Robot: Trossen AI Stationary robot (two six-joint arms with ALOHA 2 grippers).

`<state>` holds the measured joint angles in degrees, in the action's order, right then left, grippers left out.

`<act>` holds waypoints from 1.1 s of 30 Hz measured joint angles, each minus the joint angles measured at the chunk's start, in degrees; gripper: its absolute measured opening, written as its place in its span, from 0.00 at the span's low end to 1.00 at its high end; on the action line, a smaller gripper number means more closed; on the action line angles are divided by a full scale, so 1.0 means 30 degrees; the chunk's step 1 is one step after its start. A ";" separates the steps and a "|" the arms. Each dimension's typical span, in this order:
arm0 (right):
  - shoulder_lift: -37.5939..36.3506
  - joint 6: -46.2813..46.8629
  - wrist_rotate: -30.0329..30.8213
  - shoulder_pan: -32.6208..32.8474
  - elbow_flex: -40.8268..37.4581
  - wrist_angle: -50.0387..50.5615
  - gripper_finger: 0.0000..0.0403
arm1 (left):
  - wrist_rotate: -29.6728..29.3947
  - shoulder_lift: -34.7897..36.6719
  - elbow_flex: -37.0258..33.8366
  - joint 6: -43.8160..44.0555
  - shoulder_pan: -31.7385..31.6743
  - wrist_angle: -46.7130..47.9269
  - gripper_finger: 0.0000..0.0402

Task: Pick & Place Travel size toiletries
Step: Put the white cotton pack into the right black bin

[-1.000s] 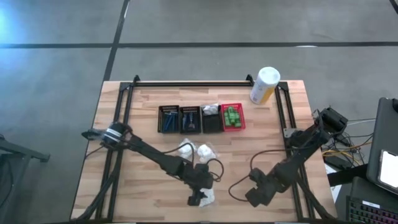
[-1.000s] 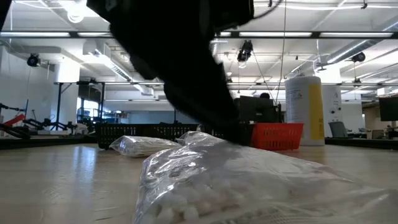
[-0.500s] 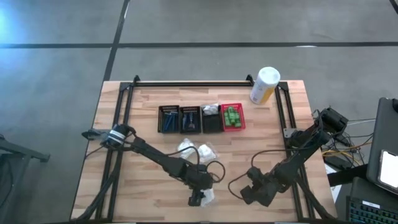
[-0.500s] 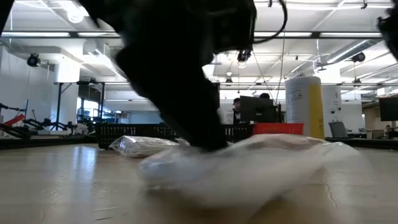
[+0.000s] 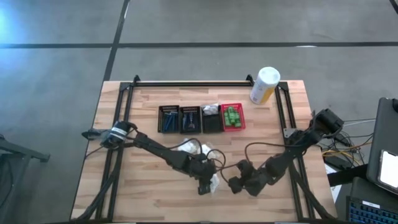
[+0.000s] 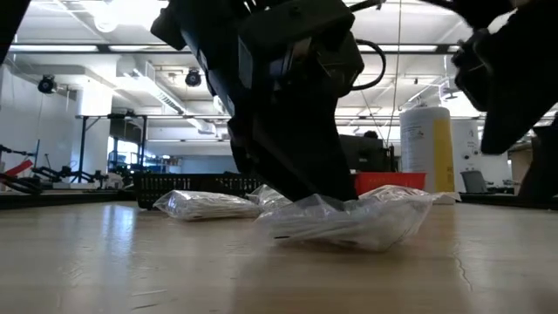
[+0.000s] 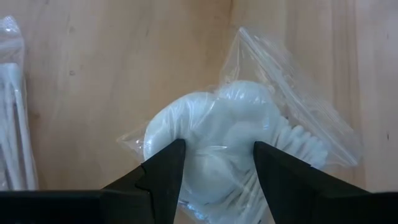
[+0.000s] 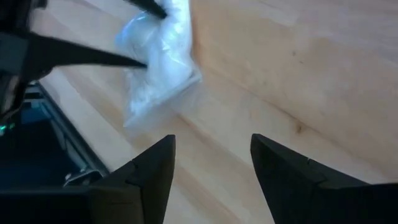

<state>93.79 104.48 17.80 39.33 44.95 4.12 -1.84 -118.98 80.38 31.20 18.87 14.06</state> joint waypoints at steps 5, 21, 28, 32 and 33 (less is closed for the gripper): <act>0.0522 -0.0946 -0.0037 -0.0601 -0.0006 -0.0795 0.53 | 0.0454 0.0025 -0.0214 -0.0059 -0.0019 -0.0127 0.50; 0.2156 -0.1495 -0.0452 -0.1790 0.0190 -0.3856 0.57 | 0.1027 0.0029 -0.0352 -0.0022 0.0017 0.0117 0.50; 0.2814 -0.1577 -0.0811 -0.2313 0.0262 -0.4757 0.52 | 0.1137 0.0022 -0.0380 -0.0015 0.0017 -0.0188 0.50; 0.3228 -0.1541 -0.1047 -0.2456 0.0278 -0.4798 0.47 | 0.1211 0.0015 -0.0395 -0.0015 0.0025 -0.0353 0.50; 0.3301 -0.1541 -0.1035 -0.2500 0.0278 -0.4802 0.45 | 0.1293 0.0015 -0.0395 -0.0015 0.0025 -0.0421 0.50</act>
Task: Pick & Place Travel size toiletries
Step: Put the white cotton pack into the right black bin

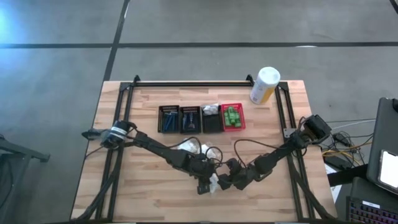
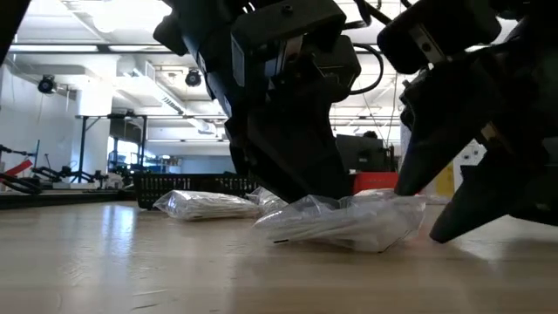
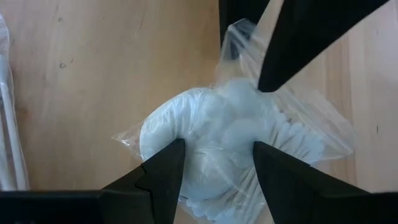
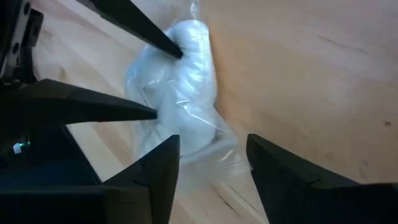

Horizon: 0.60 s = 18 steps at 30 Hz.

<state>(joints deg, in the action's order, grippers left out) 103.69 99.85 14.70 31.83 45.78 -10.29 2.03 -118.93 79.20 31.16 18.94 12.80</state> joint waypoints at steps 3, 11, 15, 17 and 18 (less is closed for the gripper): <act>0.0017 0.0030 0.0022 -0.0178 0.0000 -0.0105 0.41 | 0.0373 -0.0007 0.0000 -0.0003 -0.0007 -0.0160 0.50; 0.0017 -0.1022 0.0058 -0.0695 -0.0015 -0.1340 0.24 | 0.0832 -0.0022 -0.0014 0.0179 0.0029 -0.0589 0.50; 0.0017 -0.1304 -0.0071 -0.0727 -0.0015 -0.1496 0.14 | 0.0901 0.0171 -0.0029 0.0686 0.0051 -0.0684 0.50; 0.0017 -0.1403 -0.0312 -0.0727 -0.0015 -0.1507 0.09 | 0.0767 0.0333 -0.0052 0.0811 0.0059 -0.0693 0.50; 0.0017 -0.1498 -0.0359 -0.0727 -0.0015 -0.1507 0.07 | 0.0610 0.0456 -0.0062 0.0863 0.0069 -0.0653 0.50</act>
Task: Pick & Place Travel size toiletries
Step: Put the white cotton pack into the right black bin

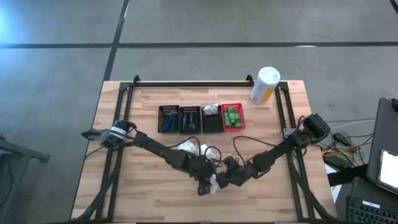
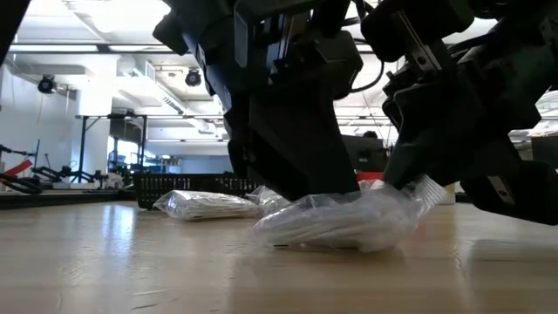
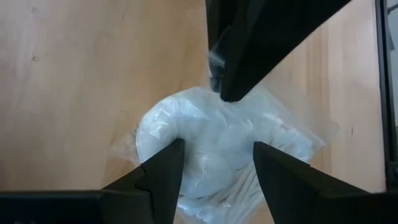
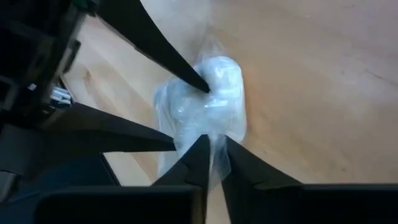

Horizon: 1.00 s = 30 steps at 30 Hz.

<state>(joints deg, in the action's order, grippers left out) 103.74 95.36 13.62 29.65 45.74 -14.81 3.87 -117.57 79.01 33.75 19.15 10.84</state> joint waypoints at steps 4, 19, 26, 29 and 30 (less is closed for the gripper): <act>-0.0094 -0.0429 -0.0137 0.0007 0.0015 0.0361 0.03 | -0.0338 0.0473 0.0004 -0.0011 -0.0008 0.0076 0.50; -0.3204 -0.8030 -0.0202 0.0022 0.1074 0.7023 0.02 | -0.3023 0.3674 0.0084 -0.0425 0.0062 0.3752 0.50; -0.4211 -1.7660 -0.0238 0.0153 0.4252 1.3634 0.02 | -0.2136 0.4705 0.0105 -0.2078 -0.0104 0.2098 0.50; -0.3824 -2.0822 -0.0194 0.0080 0.6215 1.6544 0.02 | -0.1296 0.4826 0.0108 -0.2536 -0.0314 0.1175 0.50; -0.3646 -2.1813 -0.0194 0.0080 0.6812 1.7352 0.02 | -0.1171 0.4826 0.0113 -0.2747 -0.0359 0.0900 0.50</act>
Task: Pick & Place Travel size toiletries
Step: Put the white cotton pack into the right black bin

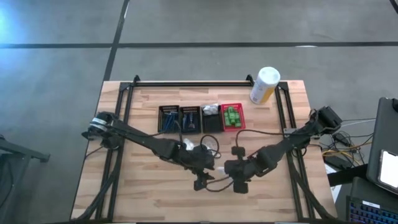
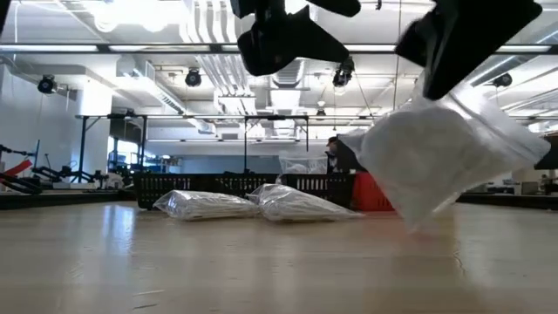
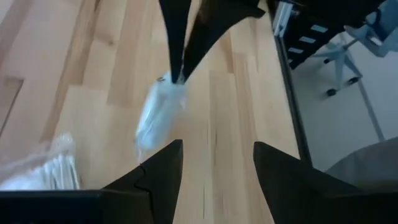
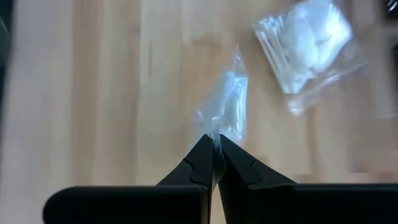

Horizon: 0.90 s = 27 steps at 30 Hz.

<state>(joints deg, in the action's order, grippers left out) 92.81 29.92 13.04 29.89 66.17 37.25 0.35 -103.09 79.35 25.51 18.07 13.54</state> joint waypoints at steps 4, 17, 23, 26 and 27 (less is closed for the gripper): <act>0.0911 -0.3093 -0.0010 -0.0022 0.2327 0.2149 0.02 | 0.0060 0.0000 0.0000 -0.1042 -0.0069 0.0057 0.50; 0.3504 -0.7574 -0.0321 -0.0251 0.6803 0.4881 0.02 | -0.0225 0.0000 0.0000 -0.1577 -0.0147 -0.0014 0.50; 0.3652 -0.7892 -0.0313 -0.0578 0.7257 0.4950 0.02 | -0.0083 -0.0262 -0.0007 -0.1582 -0.0147 -0.0011 0.50; 0.3646 -0.7736 -0.0305 -0.0761 0.7448 0.4970 0.02 | -0.0070 -0.0443 0.0000 -0.1533 -0.0118 -0.0178 0.50; 0.3646 -0.7662 -0.0301 -0.0795 0.7566 0.4968 0.02 | -0.0070 -0.0469 -0.0003 -0.1530 -0.0118 -0.0164 0.50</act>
<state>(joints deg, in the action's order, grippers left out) 103.74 6.93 12.14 27.50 88.87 52.15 0.14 -104.50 79.34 20.91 17.72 13.05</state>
